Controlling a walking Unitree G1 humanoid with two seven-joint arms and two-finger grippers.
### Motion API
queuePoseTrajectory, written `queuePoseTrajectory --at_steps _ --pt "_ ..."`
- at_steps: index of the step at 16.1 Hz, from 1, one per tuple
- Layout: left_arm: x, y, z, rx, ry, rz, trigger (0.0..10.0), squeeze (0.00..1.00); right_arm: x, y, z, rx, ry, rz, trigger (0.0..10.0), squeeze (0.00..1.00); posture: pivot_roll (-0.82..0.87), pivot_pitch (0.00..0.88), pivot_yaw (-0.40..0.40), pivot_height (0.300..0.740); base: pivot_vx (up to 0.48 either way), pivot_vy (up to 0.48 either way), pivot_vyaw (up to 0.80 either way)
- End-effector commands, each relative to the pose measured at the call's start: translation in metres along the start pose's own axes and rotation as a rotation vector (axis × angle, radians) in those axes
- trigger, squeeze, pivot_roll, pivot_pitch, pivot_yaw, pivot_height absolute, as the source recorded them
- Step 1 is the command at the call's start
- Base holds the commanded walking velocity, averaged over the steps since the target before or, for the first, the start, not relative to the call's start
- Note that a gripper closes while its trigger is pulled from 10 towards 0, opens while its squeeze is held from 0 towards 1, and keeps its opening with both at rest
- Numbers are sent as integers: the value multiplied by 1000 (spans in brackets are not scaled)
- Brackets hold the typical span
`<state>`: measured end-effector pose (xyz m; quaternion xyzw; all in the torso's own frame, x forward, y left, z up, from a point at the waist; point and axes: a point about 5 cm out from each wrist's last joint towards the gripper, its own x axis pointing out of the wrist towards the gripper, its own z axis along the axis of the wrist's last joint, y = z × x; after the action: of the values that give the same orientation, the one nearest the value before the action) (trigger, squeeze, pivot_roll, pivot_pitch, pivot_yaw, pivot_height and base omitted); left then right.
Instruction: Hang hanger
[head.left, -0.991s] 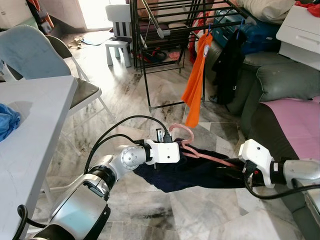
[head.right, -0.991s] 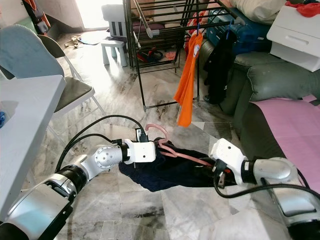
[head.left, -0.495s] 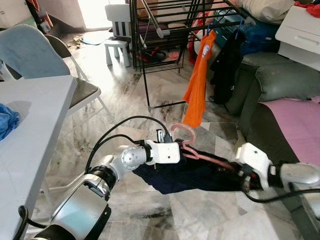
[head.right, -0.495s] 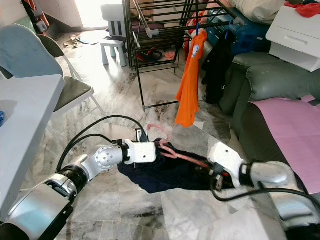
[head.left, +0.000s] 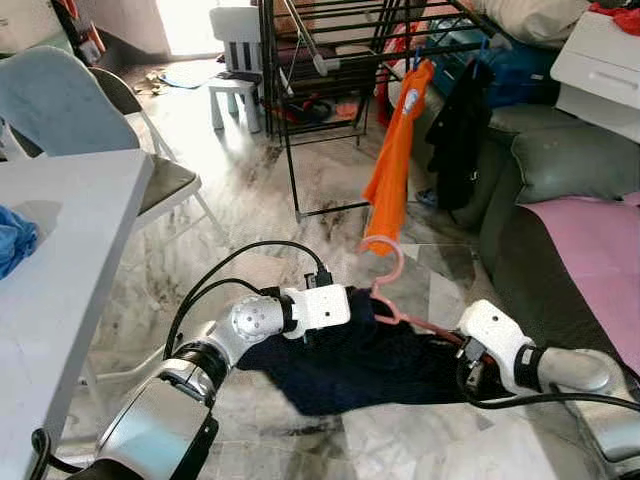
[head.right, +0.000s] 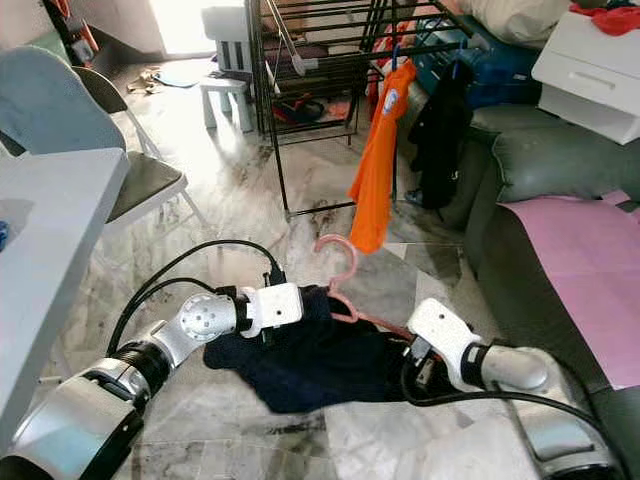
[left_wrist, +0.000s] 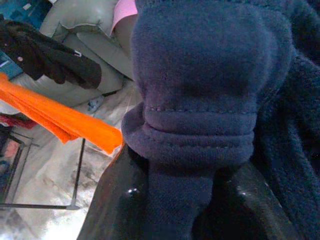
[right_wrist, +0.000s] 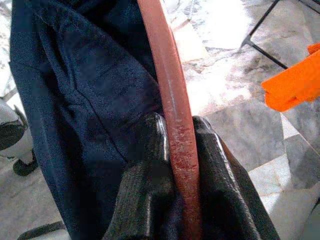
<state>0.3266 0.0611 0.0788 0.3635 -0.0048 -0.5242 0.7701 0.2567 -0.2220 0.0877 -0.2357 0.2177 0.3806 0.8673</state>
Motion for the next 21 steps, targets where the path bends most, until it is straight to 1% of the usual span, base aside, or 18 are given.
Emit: queuePoseTrajectory --at_steps 1,3,4,6,7,8,9,10,11,13,14,16,17,18,19,20,21 --pt "6 12 18 49 -82 72 10000 1000 3 -1 7 13 -27 -61 0 0 -71 0 23 740 0 0 0" --pt "4 15 19 73 -83 101 10000 1000 5 -1 4 41 -24 -105 0 0 -72 0 23 740 0 0 0" --pt "3 18 20 92 -98 136 10000 1000 9 -1 2 102 -32 -163 0 0 -68 0 20 740 0 0 0" --pt "3 21 21 79 -99 163 10000 1000 13 3 0 134 -38 -173 0 0 -67 0 21 740 0 0 0" --pt "3 23 20 49 -98 184 10000 1000 16 7 -2 148 -38 -177 0 0 -70 0 25 740 0 0 0" --pt "3 23 20 27 -100 185 10000 1000 17 8 -3 155 -35 -182 0 0 -71 0 25 740 0 0 0" --pt "4 21 20 5 -106 160 10000 1000 17 7 -5 168 -27 -194 0 0 -72 0 26 740 0 0 0" --pt "4 17 21 18 -118 129 10000 1000 17 6 -6 175 -23 -204 0 0 -70 0 23 740 0 0 0" --pt "5 16 20 54 -100 128 10000 1000 16 4 -8 192 -18 -219 0 0 -71 0 23 740 0 0 0" --pt "4 17 17 97 -70 139 10000 1000 15 3 -11 198 -8 -224 0 0 -72 0 22 740 0 0 0" --pt "2 18 17 113 -70 127 10000 1000 15 4 -13 205 3 -225 0 0 -75 0 22 740 0 0 0" --pt "1 18 15 104 -62 96 10000 1000 16 5 -16 226 22 -256 0 0 -72 0 22 740 0 0 0" --pt "1 20 12 57 -35 130 10000 1000 17 3 -19 241 32 -297 0 0 -73 0 24 740 0 0 0" --pt "0 23 6 -60 -13 205 10000 1000 17 -1 -22 277 39 -393 0 0 -74 0 26 740 0 0 0" --pt "-2 26 -1 -219 13 293 10000 1000 16 -3 -25 313 37 -483 0 0 -75 0 28 740 0 0 0" --pt "-3 25 -7 -335 28 348 10000 1000 15 -4 -26 338 31 -543 0 0 -75 0 30 740 0 0 0" --pt "-4 25 -13 -423 47 410 10000 1000 13 -3 -27 356 26 -584 0 0 -74 0 30 740 0 0 0"
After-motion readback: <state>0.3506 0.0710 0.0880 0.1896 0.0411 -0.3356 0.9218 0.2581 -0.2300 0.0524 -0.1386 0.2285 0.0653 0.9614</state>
